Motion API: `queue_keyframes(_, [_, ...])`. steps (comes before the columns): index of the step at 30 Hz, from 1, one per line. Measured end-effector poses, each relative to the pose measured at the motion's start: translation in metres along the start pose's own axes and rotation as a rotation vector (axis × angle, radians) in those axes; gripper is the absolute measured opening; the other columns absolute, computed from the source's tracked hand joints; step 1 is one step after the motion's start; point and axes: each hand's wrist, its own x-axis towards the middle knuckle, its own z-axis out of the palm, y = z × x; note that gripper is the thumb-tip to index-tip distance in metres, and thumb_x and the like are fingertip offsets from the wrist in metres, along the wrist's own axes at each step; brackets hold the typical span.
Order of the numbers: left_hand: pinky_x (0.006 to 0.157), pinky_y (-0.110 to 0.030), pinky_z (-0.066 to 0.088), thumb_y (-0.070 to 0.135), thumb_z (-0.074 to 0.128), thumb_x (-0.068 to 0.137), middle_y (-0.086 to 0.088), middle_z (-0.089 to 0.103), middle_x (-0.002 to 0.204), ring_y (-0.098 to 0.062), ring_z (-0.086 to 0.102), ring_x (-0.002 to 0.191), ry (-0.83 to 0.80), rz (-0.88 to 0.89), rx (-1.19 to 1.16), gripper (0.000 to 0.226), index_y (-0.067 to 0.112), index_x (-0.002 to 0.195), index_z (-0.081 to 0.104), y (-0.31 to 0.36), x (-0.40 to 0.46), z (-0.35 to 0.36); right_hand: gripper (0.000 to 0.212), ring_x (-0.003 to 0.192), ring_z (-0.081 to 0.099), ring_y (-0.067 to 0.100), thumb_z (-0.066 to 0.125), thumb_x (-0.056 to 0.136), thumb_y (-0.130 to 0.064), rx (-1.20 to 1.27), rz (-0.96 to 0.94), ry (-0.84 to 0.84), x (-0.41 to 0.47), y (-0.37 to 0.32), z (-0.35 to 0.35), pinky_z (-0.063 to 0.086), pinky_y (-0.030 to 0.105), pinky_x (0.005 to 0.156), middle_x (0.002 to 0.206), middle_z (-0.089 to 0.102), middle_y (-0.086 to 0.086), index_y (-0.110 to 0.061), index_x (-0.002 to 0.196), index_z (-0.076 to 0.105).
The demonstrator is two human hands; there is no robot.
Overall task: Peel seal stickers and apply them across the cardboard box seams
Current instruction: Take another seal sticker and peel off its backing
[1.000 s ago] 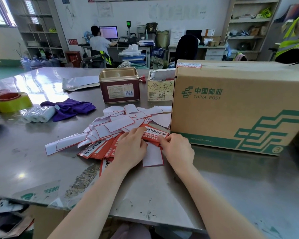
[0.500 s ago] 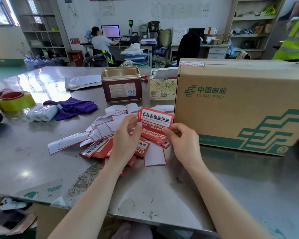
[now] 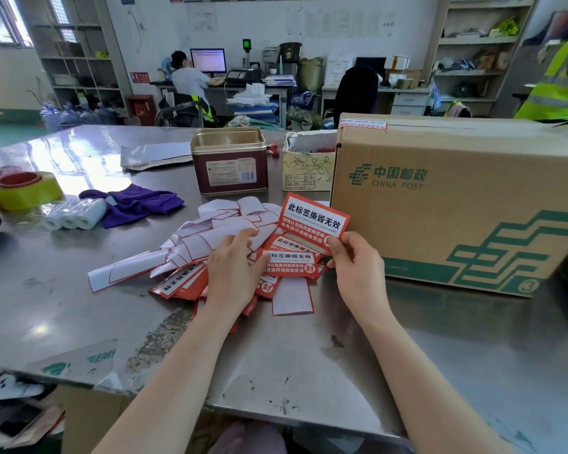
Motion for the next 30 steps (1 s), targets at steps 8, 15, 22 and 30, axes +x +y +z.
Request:
queue_keyframes(8, [0.066, -0.014, 0.051, 0.028, 0.048, 0.096, 0.01, 0.065, 0.094, -0.006, 0.063, 0.09, -0.118, -0.023, -0.503, 0.021, 0.028, 0.114, 0.059, 0.016, -0.002, -0.018, 0.024, 0.085, 0.055, 0.01, 0.038, 0.1, -0.021, -0.166, -0.051, -0.113, 0.001, 0.006, 0.006, 0.042, 0.013, 0.063, 0.099, 0.063, 0.002, -0.009, 0.102, 0.059])
queue_keyframes(15, [0.075, -0.015, 0.05, 0.029, 0.047, 0.096, 0.007, 0.056, 0.119, -0.01, 0.056, 0.107, -0.184, 0.008, -0.433, 0.037, 0.022, 0.132, 0.052, 0.017, -0.003, -0.017, 0.024, 0.079, 0.049, 0.003, 0.035, 0.1, -0.022, -0.112, 0.0, -0.117, 0.001, -0.006, 0.003, 0.039, 0.007, 0.058, 0.104, 0.051, 0.004, -0.007, 0.106, 0.053])
queue_keyframes(22, [0.079, -0.029, 0.055, 0.024, 0.058, 0.09, 0.001, 0.073, 0.1, -0.014, 0.068, 0.088, -0.355, -0.183, -0.783, 0.012, 0.031, 0.096, 0.067, 0.017, -0.005, -0.022, 0.022, 0.088, 0.052, 0.009, 0.04, 0.099, -0.025, -0.091, -0.034, 0.055, 0.002, 0.0, 0.003, 0.05, 0.02, 0.076, 0.104, 0.052, 0.002, -0.012, 0.106, 0.056])
queue_keyframes(30, [0.058, -0.017, 0.049, 0.022, 0.063, 0.079, -0.005, 0.074, 0.086, -0.01, 0.063, 0.064, -0.616, -0.254, -0.938, 0.015, 0.012, 0.087, 0.071, 0.02, -0.004, -0.024, 0.016, 0.087, 0.056, 0.013, 0.05, 0.095, -0.017, -0.032, -0.124, 0.259, 0.002, 0.0, -0.003, 0.052, 0.032, 0.079, 0.1, 0.055, 0.001, -0.015, 0.108, 0.058])
